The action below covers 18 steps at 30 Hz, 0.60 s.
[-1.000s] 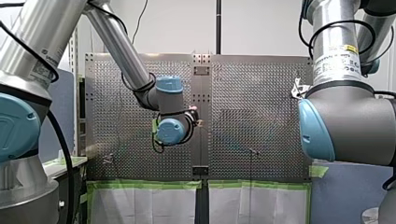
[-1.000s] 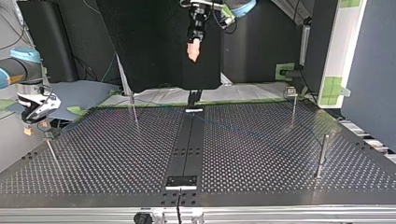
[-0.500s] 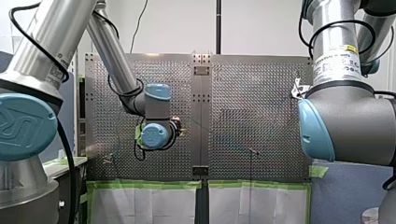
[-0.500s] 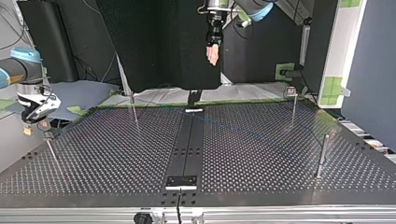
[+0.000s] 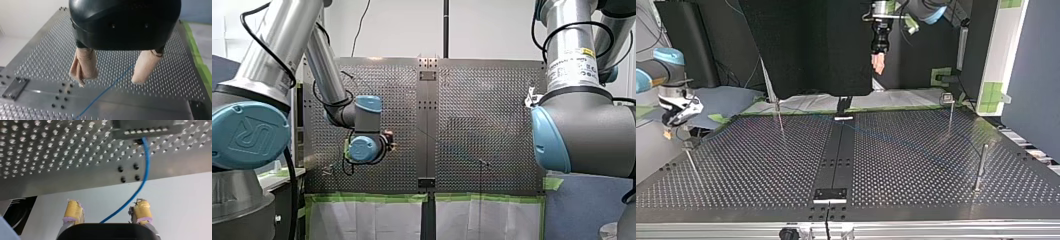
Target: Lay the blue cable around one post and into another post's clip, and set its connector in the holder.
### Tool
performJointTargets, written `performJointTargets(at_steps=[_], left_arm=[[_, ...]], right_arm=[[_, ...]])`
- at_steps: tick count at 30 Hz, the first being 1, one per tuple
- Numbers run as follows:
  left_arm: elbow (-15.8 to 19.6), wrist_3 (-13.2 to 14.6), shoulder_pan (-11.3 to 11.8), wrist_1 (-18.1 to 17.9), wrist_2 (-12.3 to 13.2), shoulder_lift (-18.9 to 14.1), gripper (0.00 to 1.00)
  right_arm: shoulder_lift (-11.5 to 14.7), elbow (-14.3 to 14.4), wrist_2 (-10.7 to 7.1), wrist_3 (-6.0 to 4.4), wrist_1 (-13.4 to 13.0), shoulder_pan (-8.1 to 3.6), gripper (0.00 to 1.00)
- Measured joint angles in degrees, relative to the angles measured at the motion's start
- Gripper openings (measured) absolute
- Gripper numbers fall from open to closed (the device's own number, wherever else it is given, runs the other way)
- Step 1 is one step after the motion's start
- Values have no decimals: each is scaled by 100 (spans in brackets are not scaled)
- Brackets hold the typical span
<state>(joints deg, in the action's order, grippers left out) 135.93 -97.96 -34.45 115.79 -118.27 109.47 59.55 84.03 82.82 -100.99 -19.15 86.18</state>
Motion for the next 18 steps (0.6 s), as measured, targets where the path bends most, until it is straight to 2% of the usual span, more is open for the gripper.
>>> performJointTargets(at_steps=[7, 18], left_arm=[[2, -19, 339, -2, 10, -1, 100], [3, -46, 383, 6, 11, -1, 100]], right_arm=[[-1, 311, 89, -24, -180, 35, 99], [-4, 877, 125, -94, -732, 51, 99]])
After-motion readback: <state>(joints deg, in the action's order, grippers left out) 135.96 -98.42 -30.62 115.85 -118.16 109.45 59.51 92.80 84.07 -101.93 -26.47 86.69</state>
